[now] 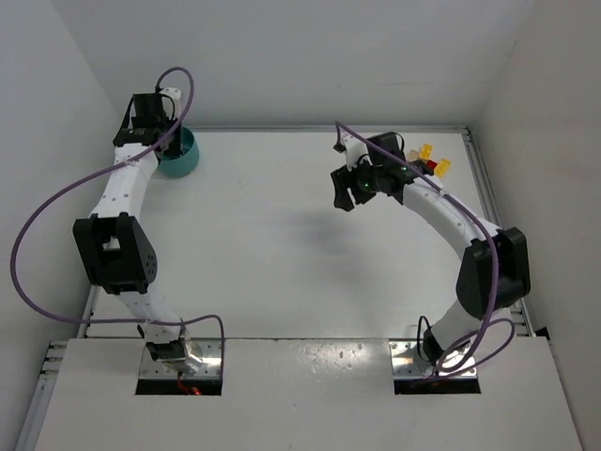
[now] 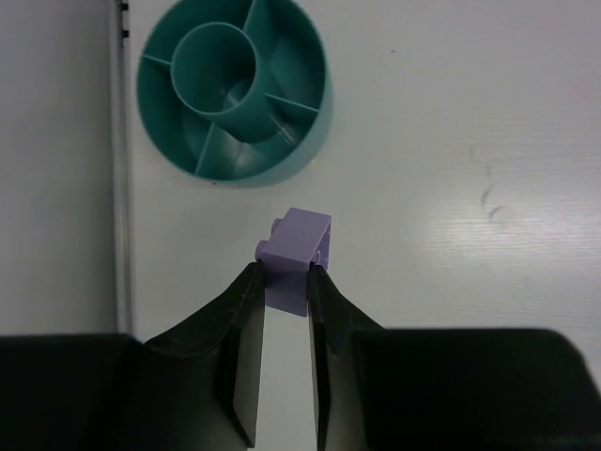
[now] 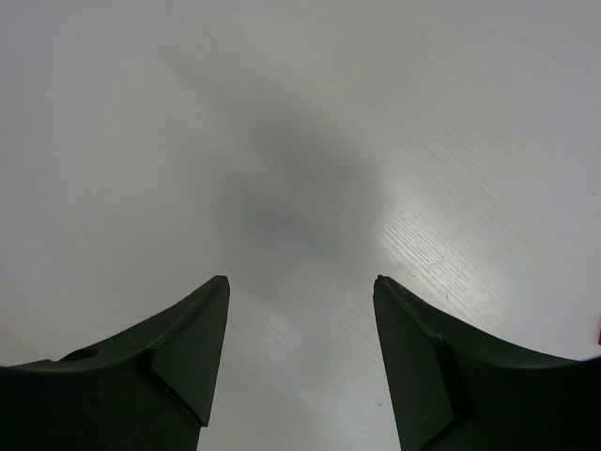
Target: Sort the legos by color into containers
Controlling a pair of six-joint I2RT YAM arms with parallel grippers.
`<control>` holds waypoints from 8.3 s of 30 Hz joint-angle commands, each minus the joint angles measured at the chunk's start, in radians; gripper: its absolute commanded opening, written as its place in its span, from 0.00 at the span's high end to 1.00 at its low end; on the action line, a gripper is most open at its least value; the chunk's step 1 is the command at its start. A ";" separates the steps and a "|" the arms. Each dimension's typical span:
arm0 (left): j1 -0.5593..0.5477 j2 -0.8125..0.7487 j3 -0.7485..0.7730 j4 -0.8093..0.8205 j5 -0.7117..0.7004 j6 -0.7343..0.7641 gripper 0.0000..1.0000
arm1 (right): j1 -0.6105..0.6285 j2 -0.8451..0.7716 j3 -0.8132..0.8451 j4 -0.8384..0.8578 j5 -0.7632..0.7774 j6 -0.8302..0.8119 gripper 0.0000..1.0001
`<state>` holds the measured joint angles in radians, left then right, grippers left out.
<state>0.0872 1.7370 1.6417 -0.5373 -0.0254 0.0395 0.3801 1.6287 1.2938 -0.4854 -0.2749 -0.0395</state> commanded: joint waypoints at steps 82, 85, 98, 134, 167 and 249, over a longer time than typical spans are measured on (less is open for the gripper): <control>-0.268 -0.267 -0.080 0.000 0.321 0.037 0.01 | -0.386 0.655 0.771 -0.171 0.345 0.043 0.51; -0.282 -0.280 -0.089 0.000 0.312 0.016 0.01 | -0.405 0.683 0.791 -0.141 0.336 0.032 0.45; -0.300 -0.280 -0.098 0.010 0.321 0.005 0.01 | -0.481 0.819 0.915 -0.165 0.293 0.009 0.41; -0.310 -0.225 -0.071 0.010 0.303 0.014 0.01 | -0.500 0.918 0.977 -0.116 0.224 -0.030 0.41; -0.242 -0.336 -0.281 0.056 0.525 -0.032 0.01 | -0.468 0.368 0.224 0.061 -0.180 -0.049 0.92; -0.009 -0.039 0.050 -0.067 0.395 0.354 1.00 | 0.178 -0.173 -0.083 -0.012 0.035 -0.119 0.37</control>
<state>0.0792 1.6718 1.6024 -0.5171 0.6273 0.0570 0.5724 1.4578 1.2106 -0.5335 -0.2928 -0.1787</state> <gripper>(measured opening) 0.252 0.625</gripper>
